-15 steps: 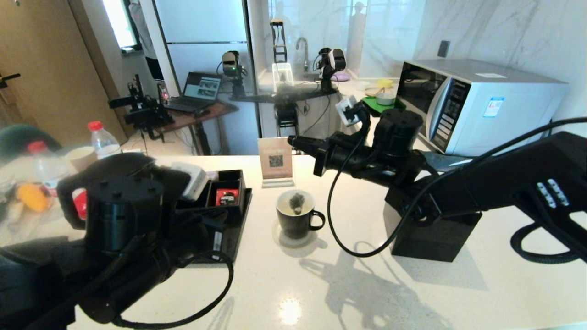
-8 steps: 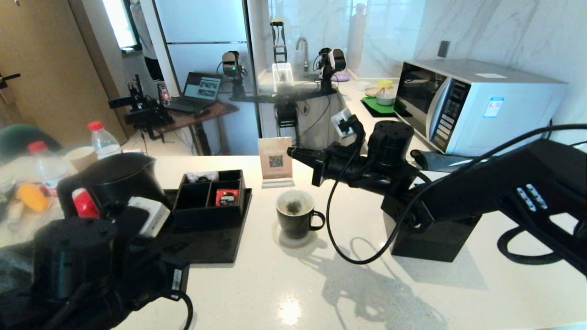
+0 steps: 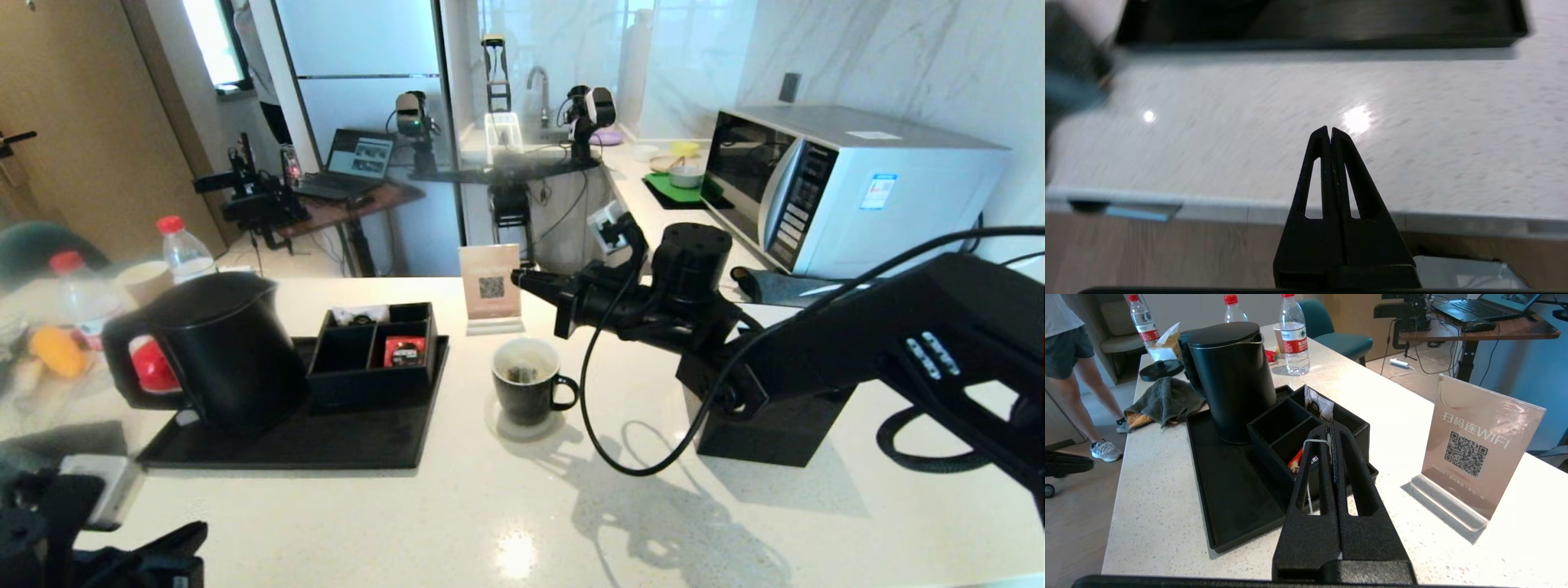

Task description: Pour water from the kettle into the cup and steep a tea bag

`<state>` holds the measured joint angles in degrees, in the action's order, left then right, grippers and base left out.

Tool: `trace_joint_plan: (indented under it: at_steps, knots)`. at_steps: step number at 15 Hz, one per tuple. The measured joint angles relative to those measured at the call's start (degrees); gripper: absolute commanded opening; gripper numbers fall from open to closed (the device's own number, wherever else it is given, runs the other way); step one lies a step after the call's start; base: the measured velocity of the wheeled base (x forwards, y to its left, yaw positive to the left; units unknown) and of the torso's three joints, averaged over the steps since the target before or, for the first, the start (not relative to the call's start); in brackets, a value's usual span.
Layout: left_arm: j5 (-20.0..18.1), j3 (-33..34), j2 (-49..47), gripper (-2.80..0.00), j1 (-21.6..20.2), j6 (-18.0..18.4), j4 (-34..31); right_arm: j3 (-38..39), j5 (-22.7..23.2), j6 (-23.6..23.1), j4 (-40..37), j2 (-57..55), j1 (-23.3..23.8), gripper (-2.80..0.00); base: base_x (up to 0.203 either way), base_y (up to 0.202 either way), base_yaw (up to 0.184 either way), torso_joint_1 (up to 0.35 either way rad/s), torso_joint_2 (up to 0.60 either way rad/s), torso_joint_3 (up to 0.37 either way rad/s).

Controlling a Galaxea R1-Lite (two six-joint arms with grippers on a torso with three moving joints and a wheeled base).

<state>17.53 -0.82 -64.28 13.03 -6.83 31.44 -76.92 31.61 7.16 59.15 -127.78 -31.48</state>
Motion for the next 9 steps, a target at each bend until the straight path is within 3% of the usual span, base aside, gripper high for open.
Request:
trace_joint_plan:
  at_steps: [4,9]
  knots:
    - [0.09,0.74,9.0,-2.8,-6.43,-2.78,-9.05,0.11,0.0,0.0,0.17,-0.15,-0.05,-2.8,0.0,0.0,0.0,0.0,0.0,0.0]
    - [-0.22,0.24,26.34,-2.8,-8.26,-2.75,-23.03,0.22,0.0,-0.17,0.27,-0.13,-0.05,-2.8,0.0,0.0,0.0,0.0,0.0,0.0]
